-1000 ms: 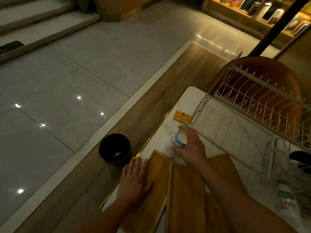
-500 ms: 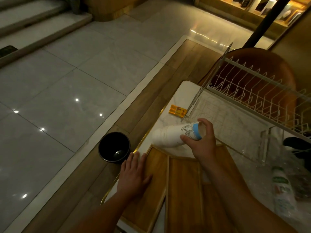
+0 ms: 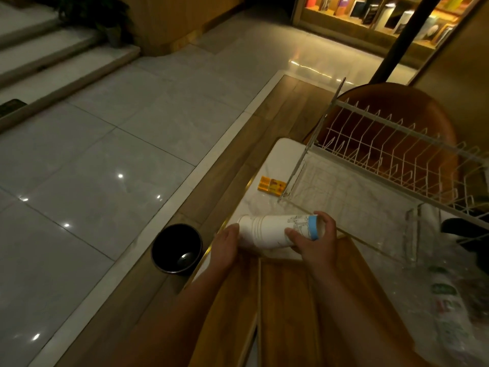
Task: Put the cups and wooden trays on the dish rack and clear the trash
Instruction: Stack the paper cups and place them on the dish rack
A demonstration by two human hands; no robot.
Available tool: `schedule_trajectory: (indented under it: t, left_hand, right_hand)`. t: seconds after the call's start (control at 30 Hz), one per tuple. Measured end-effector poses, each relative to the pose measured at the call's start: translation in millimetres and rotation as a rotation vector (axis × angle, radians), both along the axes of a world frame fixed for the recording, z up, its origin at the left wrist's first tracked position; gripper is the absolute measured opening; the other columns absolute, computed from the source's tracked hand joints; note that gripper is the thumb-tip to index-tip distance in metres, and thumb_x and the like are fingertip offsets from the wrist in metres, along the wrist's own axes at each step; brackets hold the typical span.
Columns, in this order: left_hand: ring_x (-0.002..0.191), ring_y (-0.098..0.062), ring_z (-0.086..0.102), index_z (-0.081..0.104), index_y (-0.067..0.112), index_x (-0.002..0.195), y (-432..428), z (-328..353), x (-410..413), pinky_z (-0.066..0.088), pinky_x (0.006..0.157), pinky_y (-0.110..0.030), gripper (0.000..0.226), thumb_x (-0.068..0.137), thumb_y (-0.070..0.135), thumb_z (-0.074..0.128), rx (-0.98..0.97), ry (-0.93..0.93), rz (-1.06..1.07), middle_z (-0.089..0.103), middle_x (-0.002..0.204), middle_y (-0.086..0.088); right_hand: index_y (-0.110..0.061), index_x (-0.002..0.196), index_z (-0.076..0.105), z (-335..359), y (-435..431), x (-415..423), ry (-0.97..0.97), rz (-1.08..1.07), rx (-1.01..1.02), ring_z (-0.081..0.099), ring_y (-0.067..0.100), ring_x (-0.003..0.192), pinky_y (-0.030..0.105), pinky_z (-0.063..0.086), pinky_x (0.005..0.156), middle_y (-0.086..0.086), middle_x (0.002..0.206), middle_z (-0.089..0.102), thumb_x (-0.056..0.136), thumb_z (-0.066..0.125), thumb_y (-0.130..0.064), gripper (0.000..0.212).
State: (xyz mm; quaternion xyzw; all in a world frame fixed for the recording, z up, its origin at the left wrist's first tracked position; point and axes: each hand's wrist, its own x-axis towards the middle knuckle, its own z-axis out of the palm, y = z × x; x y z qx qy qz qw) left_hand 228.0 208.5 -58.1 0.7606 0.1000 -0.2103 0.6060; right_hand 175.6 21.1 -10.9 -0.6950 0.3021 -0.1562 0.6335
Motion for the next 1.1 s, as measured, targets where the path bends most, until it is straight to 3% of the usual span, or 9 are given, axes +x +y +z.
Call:
schedule_trajectory:
  t: [0.17,0.23,0.33,0.47,0.6,0.8,0.93,1.03,1.1]
  left_hand:
    - [0.088,0.0,0.071,0.069,0.02,0.116,-1,29,-9,0.057,0.065,-0.017,0.039,0.105,0.033,0.034,-0.304,0.1,0.042,0.074,0.104,0.003]
    - [0.098,0.005,0.067,0.065,0.021,0.126,0,41,-17,0.052,0.074,-0.013,0.042,0.106,0.034,0.029,-0.296,0.028,-0.016,0.07,0.115,0.008]
    - [0.122,0.001,0.053,0.053,0.026,0.139,2,48,-22,0.045,0.093,-0.02,0.044,0.107,0.035,0.023,-0.265,-0.106,-0.102,0.058,0.135,0.012]
    - [0.136,-0.017,0.042,0.036,0.035,0.146,3,59,-10,0.045,0.103,-0.038,0.046,0.103,0.051,0.026,-0.316,-0.041,-0.035,0.043,0.15,0.004]
    - [0.129,-0.024,0.05,0.049,0.07,0.115,-12,78,-8,0.047,0.101,-0.059,0.034,0.087,0.074,0.031,-0.316,-0.018,-0.121,0.046,0.146,0.007]
    - [0.113,-0.035,0.058,0.061,0.042,0.113,-21,74,-27,0.056,0.085,-0.064,0.037,0.077,0.04,0.069,-0.374,-0.031,-0.111,0.054,0.13,-0.004]
    - [0.11,-0.033,0.057,0.061,0.047,0.109,-13,71,-26,0.057,0.083,-0.061,0.036,0.076,0.036,0.07,-0.318,-0.018,-0.204,0.053,0.125,0.004]
    - [0.107,-0.026,0.059,0.062,0.047,0.11,-18,69,-30,0.061,0.082,-0.048,0.039,0.073,0.039,0.073,-0.218,-0.074,-0.248,0.057,0.121,0.006]
    - [0.104,-0.019,0.06,0.062,0.045,0.113,-30,71,-40,0.059,0.077,-0.035,0.043,0.073,0.041,0.074,-0.167,-0.126,-0.312,0.058,0.121,0.005]
  right_hand:
    - [-0.046,0.111,0.051,-5,15,-15,-0.03,-0.08,0.267,0.06,0.025,0.108,0.036,0.061,0.063,0.001,0.127,0.05,0.064,0.086,-0.007,0.071]
    - [-0.044,0.115,0.051,0,16,-21,-0.046,-0.106,0.377,0.062,0.028,0.107,0.04,0.061,0.065,0.002,0.129,0.051,0.059,0.089,-0.013,0.074]
    - [-0.036,0.126,0.049,8,13,-30,-0.077,-0.112,0.495,0.07,0.028,0.099,0.043,0.06,0.066,0.007,0.127,0.057,0.048,0.09,-0.024,0.089]
    - [-0.03,0.129,0.049,18,11,-38,-0.11,-0.078,0.561,0.072,0.026,0.094,0.047,0.059,0.067,0.011,0.125,0.059,0.051,0.088,-0.02,0.088]
    - [-0.029,0.129,0.049,26,14,-43,-0.124,-0.043,0.591,0.07,0.03,0.099,0.048,0.059,0.071,0.013,0.126,0.059,0.053,0.087,-0.019,0.085]
    - [-0.031,0.128,0.048,29,22,-60,-0.052,-0.138,0.501,0.068,0.031,0.1,0.041,0.061,0.066,0.011,0.125,0.059,0.054,0.087,-0.024,0.084]
    - [-0.031,0.135,0.042,42,-10,-77,0.185,0.12,0.199,0.06,0.027,0.113,0.034,0.06,0.074,0.013,0.144,0.044,0.062,0.085,-0.024,0.085]
    - [-0.035,0.149,0.023,52,-34,-84,0.368,0.332,-0.504,0.02,0.023,0.146,0.04,0.028,0.115,0.0,0.16,0.016,0.065,0.085,-0.042,0.105]
    - [-0.042,0.15,0.018,58,-36,-84,0.411,0.58,-0.864,0.015,0.018,0.147,0.041,0.017,0.12,-0.006,0.158,0.021,0.063,0.076,-0.063,0.106]
